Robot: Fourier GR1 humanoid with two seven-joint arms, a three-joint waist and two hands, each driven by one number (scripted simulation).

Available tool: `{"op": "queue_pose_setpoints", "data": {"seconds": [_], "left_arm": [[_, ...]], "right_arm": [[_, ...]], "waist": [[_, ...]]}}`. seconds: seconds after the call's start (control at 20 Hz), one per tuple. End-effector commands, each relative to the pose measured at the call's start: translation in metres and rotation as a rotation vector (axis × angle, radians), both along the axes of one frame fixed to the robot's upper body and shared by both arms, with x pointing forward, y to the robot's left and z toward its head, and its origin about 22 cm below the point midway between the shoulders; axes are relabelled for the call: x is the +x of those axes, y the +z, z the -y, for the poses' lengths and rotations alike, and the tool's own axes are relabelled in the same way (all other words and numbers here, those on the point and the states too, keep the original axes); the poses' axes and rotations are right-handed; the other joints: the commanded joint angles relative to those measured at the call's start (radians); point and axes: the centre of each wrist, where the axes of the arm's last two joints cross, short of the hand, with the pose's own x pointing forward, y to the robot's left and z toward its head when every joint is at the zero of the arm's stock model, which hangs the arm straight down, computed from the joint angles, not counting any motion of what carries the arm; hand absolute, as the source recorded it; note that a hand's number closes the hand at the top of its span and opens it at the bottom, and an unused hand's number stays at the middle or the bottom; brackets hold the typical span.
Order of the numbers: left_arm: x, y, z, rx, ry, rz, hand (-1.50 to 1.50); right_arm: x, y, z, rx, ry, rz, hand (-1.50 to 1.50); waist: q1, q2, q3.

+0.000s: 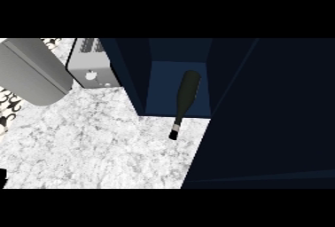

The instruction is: Pick up the wine, place it into the cabinet and close the cabinet

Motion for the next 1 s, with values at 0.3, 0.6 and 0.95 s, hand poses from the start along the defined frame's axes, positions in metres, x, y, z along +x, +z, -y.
{"op": "queue_pose_setpoints", "data": {"seconds": [0.3, 0.6, 0.95], "left_arm": [[0.0, 0.001, -0.01, -0.009, -0.024, 0.007, 1.5], [-0.001, 0.001, -0.006, -0.016, -0.06, 0.0, 1.5], [0.006, 0.007, -0.009, -0.014, -0.082, 0.007, 1.5]], "right_arm": [[-0.005, -0.006, -0.051, 0.089, 0.081, -0.086, 1.5], [0.009, -0.009, -0.049, 0.086, 0.034, -0.116, 1.5], [0.021, -0.008, -0.044, 0.132, 0.004, -0.106, 1.5]], "waist": [[0.033, 0.009, -0.004], [0.049, 0.018, -0.006], [0.057, 0.031, -0.006]]}}
